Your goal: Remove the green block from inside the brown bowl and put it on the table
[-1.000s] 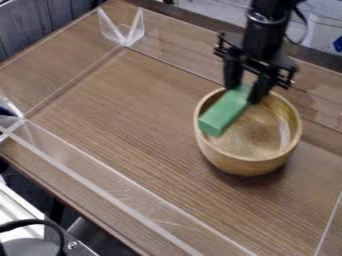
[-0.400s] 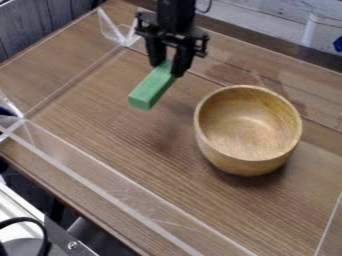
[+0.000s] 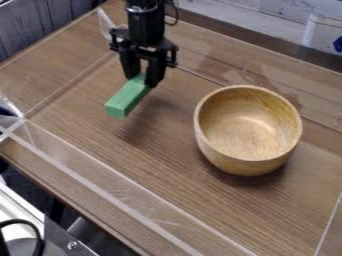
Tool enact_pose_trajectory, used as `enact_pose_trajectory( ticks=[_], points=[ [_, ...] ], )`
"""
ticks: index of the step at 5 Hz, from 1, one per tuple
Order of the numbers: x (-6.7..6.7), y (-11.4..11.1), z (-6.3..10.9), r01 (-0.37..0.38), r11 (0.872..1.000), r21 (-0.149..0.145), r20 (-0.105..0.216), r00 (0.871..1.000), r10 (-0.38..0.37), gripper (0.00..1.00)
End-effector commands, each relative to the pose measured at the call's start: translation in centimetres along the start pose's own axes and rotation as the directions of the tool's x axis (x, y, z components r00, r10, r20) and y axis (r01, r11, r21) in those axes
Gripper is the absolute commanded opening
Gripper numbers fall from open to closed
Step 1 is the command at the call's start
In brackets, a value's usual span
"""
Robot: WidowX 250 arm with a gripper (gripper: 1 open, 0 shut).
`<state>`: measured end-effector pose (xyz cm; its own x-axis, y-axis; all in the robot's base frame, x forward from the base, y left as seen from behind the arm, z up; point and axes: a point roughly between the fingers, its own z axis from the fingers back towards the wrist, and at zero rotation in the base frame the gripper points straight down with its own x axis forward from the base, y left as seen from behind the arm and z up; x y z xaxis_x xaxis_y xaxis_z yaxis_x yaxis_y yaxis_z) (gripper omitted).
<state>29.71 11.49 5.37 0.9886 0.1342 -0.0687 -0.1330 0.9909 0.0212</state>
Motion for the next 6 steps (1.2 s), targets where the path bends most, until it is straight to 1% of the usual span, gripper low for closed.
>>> enact_pose_trajectory(
  ticks=[1, 3, 6],
  points=[
    [0.6, 0.8, 1.0, -0.007, 1.000, 0.028, 0.038, 0.999, 0.006, 0.00],
    [0.6, 0.0, 0.1, 0.010, 0.999, 0.038, 0.089, 0.996, -0.013, 0.00],
    [1.4, -0.4, -0.2, -0.016, 1.000, -0.017, 0.067, 0.998, 0.017, 0.00]
  ],
)
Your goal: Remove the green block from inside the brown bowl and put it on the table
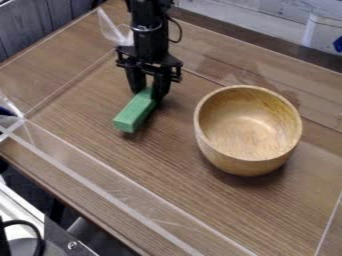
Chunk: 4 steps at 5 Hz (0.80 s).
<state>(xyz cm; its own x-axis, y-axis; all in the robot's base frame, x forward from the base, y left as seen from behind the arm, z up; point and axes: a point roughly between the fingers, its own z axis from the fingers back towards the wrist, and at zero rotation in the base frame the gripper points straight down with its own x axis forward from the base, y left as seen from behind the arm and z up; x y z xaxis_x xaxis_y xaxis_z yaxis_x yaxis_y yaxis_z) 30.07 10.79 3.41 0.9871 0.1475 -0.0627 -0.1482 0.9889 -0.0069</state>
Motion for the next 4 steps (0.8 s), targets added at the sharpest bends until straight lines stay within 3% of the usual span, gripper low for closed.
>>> enact_pose_trajectory(
  ticks=[1, 2, 3, 4],
  points=[
    [1.0, 0.1, 2.2, 0.018, 0.999, 0.028, 0.068, 0.997, -0.020, 0.00],
    [0.6, 0.3, 2.4, 0.038, 0.998, -0.040, 0.068, 0.997, -0.035, 1.00],
    [0.2, 0.6, 3.5, 0.058, 0.992, -0.112, 0.088, 0.995, -0.048, 1.00],
    [0.9, 0.9, 5.8, 0.020, 0.996, -0.090, 0.091, 0.996, -0.012, 1.00]
  ],
)
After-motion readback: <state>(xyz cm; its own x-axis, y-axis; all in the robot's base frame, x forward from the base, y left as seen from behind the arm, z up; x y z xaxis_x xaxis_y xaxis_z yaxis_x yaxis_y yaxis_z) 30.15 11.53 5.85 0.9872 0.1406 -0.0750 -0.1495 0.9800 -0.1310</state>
